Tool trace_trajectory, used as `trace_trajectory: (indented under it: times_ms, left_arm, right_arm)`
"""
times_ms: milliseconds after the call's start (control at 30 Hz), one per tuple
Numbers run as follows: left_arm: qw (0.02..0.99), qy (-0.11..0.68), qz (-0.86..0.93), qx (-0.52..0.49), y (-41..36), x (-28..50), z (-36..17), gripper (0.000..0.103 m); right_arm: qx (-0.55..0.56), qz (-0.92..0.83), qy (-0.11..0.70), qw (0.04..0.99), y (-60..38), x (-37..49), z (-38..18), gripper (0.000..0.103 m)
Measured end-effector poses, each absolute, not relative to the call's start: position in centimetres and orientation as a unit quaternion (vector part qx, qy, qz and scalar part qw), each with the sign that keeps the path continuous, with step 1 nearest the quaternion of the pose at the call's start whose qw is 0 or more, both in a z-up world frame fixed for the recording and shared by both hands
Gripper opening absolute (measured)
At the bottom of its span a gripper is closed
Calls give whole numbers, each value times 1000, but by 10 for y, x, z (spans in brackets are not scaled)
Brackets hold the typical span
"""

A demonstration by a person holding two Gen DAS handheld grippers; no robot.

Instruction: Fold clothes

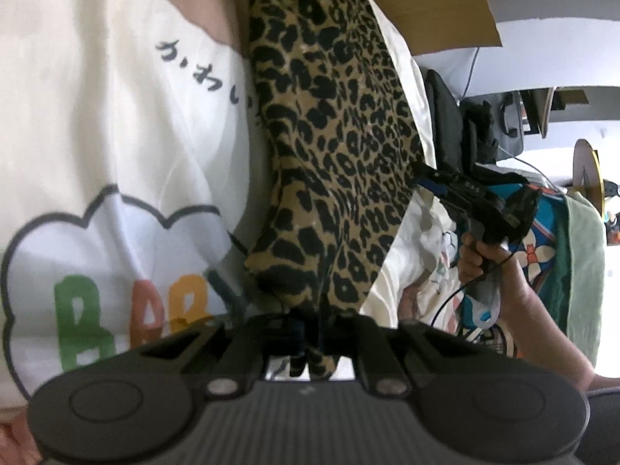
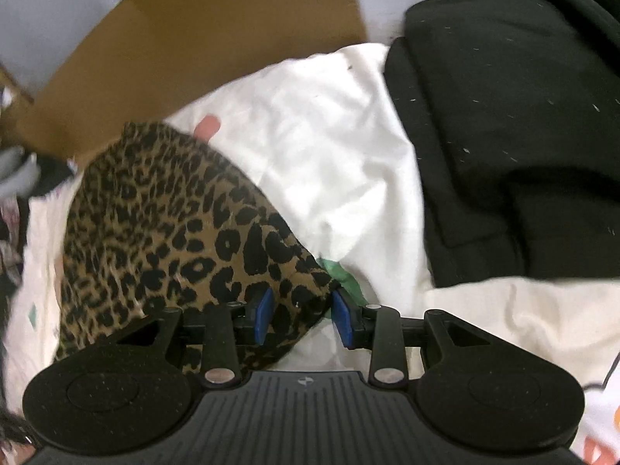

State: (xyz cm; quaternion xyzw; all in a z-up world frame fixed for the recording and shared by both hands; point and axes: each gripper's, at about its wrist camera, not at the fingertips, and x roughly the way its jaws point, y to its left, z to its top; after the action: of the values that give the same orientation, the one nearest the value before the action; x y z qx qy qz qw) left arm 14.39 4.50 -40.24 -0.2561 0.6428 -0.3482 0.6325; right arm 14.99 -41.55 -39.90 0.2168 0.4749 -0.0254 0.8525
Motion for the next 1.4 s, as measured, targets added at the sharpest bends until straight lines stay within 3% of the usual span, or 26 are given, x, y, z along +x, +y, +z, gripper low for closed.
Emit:
trace_trajectory:
  times_ms: [267, 367, 633, 867, 900, 967, 1100, 1133, 1167, 1200, 1233, 1400]
  left_arm:
    - [641, 638, -348, -246, 44, 150, -395, 5]
    - [643, 637, -348, -242, 43, 149, -395, 6]
    - [642, 638, -346, -247, 43, 148, -398, 6]
    - [640, 639, -346, -250, 43, 148, -399, 6]
    - [640, 639, -347, -251, 43, 148, -399, 6]
    - [639, 639, -346, -251, 43, 148, -399, 5]
    - [640, 639, -346, -251, 42, 148, -398, 6]
    - [640, 638, -346, -252, 42, 148, -398, 5]
    - [641, 637, -345, -254, 43, 148, -397, 5]
    - [641, 637, -346, -255, 43, 148, -396, 5]
    - [640, 636, -346, -255, 43, 148, -394, 6]
    - [640, 635, -350, -254, 44, 149, -383, 5]
  right_arm:
    - [179, 13, 501, 847, -419, 165, -399, 41]
    - [133, 16, 513, 848, -414, 168, -393, 47]
    - [98, 48, 510, 853, -408, 183, -394, 49]
    - [133, 95, 525, 835, -421, 196, -401, 49]
    - [139, 103, 526, 833, -423, 198, -401, 43]
    - [153, 119, 525, 829, -427, 200, -401, 41]
    - [151, 146, 526, 824, -427, 209, -407, 43]
    - [145, 150, 528, 823, -427, 211, -406, 41]
    - [139, 155, 532, 821, -426, 212, -405, 30]
    - [130, 156, 538, 818, -426, 213, -404, 13]
    - [127, 160, 544, 814, -427, 214, -404, 9]
    - [127, 157, 544, 814, -425, 209, -393, 2]
